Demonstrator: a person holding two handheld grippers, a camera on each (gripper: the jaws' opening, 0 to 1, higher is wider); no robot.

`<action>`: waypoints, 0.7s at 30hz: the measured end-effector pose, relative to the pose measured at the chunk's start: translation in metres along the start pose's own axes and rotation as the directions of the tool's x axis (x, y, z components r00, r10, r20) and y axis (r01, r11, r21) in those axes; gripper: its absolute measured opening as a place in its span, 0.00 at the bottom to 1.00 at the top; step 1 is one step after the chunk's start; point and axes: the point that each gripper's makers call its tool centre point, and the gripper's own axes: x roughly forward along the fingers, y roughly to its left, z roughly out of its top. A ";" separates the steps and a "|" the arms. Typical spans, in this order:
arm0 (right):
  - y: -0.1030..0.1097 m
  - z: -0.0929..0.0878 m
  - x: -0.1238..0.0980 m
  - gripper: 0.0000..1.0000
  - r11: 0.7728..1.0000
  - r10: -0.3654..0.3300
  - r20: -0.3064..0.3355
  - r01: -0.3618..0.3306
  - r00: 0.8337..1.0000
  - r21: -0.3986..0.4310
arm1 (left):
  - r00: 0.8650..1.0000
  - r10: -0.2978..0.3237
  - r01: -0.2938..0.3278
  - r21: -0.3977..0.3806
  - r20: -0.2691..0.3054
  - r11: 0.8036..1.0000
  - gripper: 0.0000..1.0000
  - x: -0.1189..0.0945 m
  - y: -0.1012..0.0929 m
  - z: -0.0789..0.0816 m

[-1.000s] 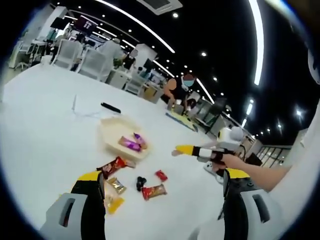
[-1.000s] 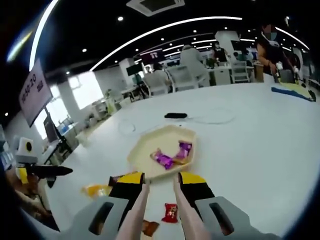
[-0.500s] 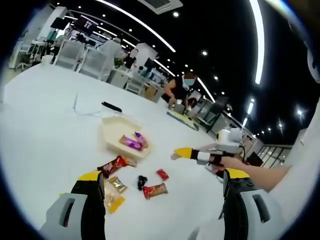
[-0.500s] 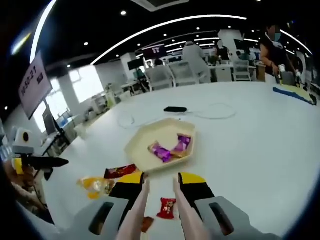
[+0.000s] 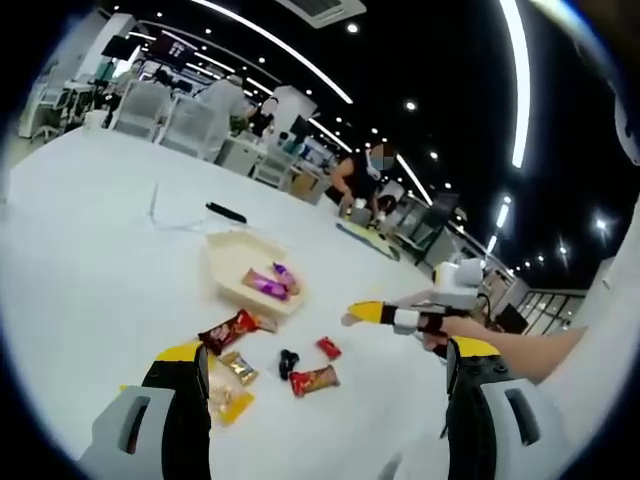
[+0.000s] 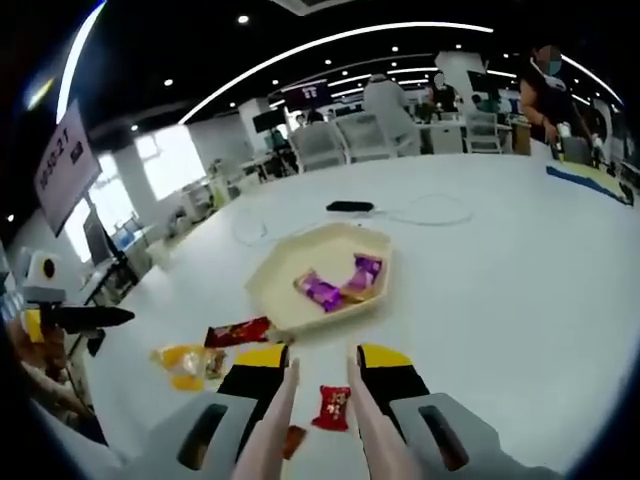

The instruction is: Place the target food into the container with the food tongs after gripping and lifting it, then release it inside without dropping or visibly crushing the food.

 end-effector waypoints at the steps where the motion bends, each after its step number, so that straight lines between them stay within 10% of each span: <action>1: 0.000 -0.001 0.001 0.26 1.000 0.002 -0.005 -0.002 1.000 -0.006 | 1.000 0.001 -0.001 -0.002 0.004 1.000 0.99 0.000 0.000 0.000; 21: 0.001 -0.014 0.010 0.26 1.000 -0.028 -0.053 0.028 0.998 0.005 | 1.000 -0.002 0.002 -0.020 -0.005 1.000 0.99 0.003 0.001 -0.006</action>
